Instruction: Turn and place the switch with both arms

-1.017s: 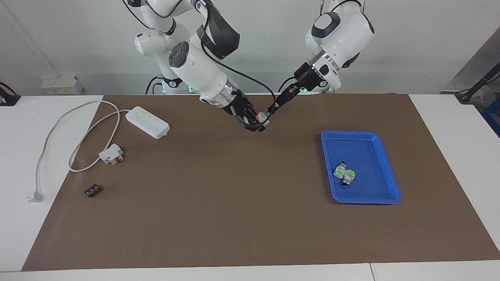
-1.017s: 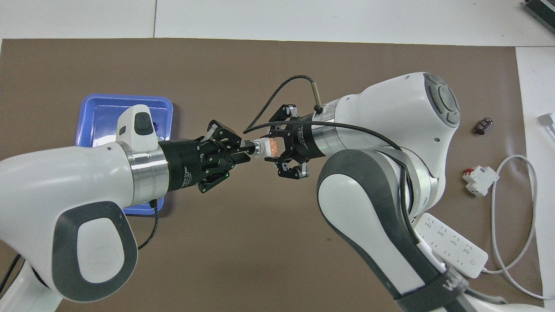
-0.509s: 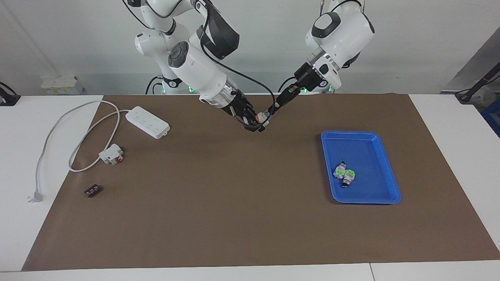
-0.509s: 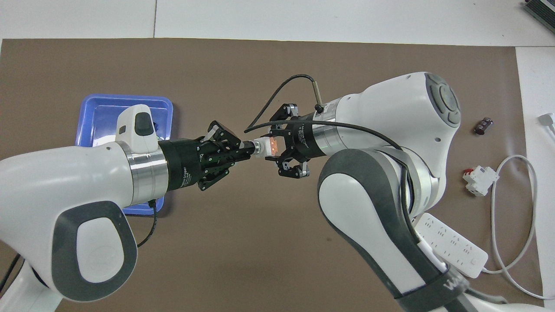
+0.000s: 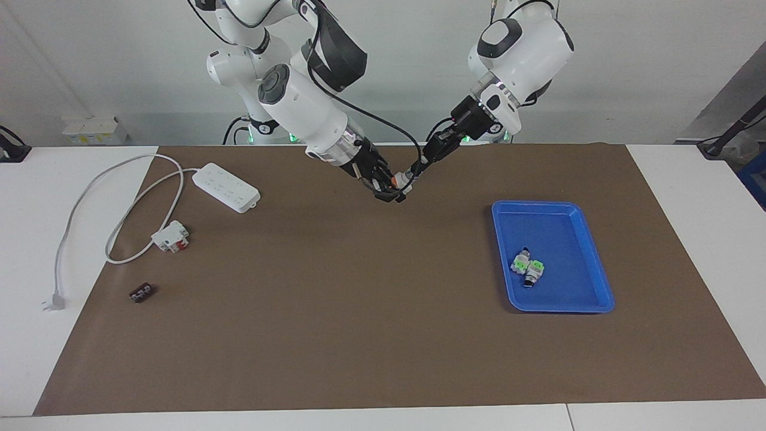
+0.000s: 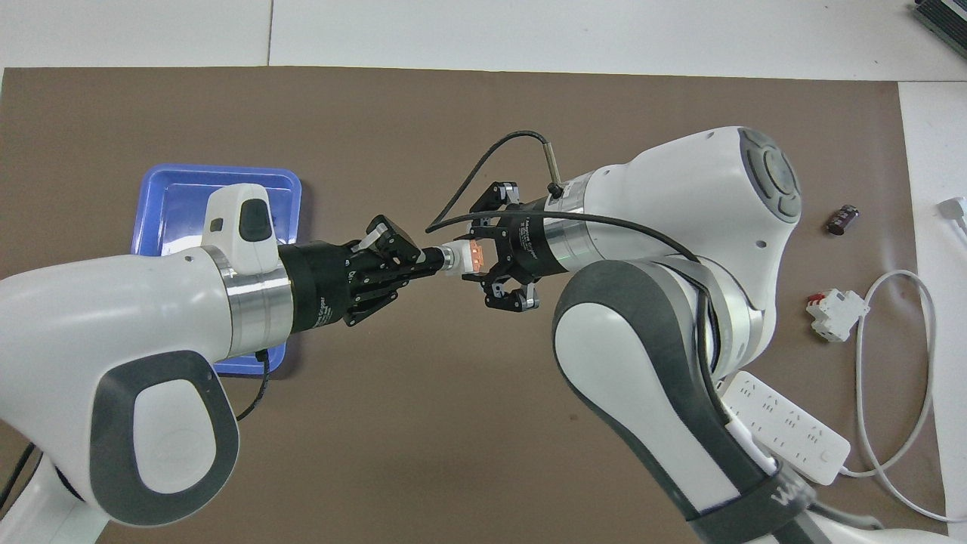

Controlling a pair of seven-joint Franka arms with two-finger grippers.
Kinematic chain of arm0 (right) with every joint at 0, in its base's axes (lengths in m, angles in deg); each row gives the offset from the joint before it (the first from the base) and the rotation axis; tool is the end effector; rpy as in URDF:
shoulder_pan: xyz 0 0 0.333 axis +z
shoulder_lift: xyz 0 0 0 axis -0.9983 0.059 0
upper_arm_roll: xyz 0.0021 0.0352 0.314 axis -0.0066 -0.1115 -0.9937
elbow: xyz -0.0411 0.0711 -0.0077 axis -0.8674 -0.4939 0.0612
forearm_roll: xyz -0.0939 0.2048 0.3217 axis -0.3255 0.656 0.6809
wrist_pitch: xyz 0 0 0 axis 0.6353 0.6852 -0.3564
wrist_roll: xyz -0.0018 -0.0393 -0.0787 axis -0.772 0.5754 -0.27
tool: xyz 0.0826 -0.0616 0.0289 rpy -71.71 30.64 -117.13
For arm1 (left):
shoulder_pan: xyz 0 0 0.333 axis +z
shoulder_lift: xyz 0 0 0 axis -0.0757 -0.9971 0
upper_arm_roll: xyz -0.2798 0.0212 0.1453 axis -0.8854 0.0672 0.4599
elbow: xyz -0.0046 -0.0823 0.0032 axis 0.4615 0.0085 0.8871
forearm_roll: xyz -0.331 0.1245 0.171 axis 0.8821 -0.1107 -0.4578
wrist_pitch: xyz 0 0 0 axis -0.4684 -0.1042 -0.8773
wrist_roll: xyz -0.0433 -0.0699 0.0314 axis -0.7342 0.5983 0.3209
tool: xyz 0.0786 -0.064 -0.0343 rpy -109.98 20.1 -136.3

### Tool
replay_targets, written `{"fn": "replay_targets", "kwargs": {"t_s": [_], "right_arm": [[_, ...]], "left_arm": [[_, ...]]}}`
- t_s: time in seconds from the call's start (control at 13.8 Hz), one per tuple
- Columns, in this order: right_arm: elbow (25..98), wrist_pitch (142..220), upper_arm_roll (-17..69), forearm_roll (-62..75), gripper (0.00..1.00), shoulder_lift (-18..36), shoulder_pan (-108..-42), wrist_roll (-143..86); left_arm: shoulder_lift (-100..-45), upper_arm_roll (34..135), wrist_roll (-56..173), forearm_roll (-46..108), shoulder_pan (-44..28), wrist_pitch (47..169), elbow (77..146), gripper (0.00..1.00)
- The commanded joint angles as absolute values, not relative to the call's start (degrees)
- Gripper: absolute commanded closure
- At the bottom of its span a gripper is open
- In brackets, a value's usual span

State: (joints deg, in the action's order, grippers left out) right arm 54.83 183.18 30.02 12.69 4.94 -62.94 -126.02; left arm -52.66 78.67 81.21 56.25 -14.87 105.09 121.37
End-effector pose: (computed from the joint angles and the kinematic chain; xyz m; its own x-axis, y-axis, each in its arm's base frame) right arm 0.5630 0.3157 0.5111 0.1982 -0.7890 -0.5816 -0.9801 -0.1653 -0.1098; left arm 0.4746 -0.2687 0.5589 0.8176 0.5095 -0.2682 0.5299 -0.4838 0.6965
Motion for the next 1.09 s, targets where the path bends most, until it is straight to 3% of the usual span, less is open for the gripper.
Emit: {"fn": "replay_targets", "kwargs": {"t_s": [0.0,0.73,1.02], "right_arm": [[55.33,184.43,29.77,13.2,1.0,4.49,-62.8,-126.67],[55.25,184.43,29.95,13.11,1.0,4.05,-62.89,-126.75],[55.24,184.43,29.95,12.76,1.0,3.96,-62.89,-126.67]], "left_arm": [[-52.16,79.25,74.54,56.59,-16.49,105.11,122.21,1.0],[-52.07,79.34,36.49,55.81,-16.4,103.97,122.3,1.0],[-52.16,79.25,24.81,48.17,-16.49,102.92,122.04,1.0]]}}
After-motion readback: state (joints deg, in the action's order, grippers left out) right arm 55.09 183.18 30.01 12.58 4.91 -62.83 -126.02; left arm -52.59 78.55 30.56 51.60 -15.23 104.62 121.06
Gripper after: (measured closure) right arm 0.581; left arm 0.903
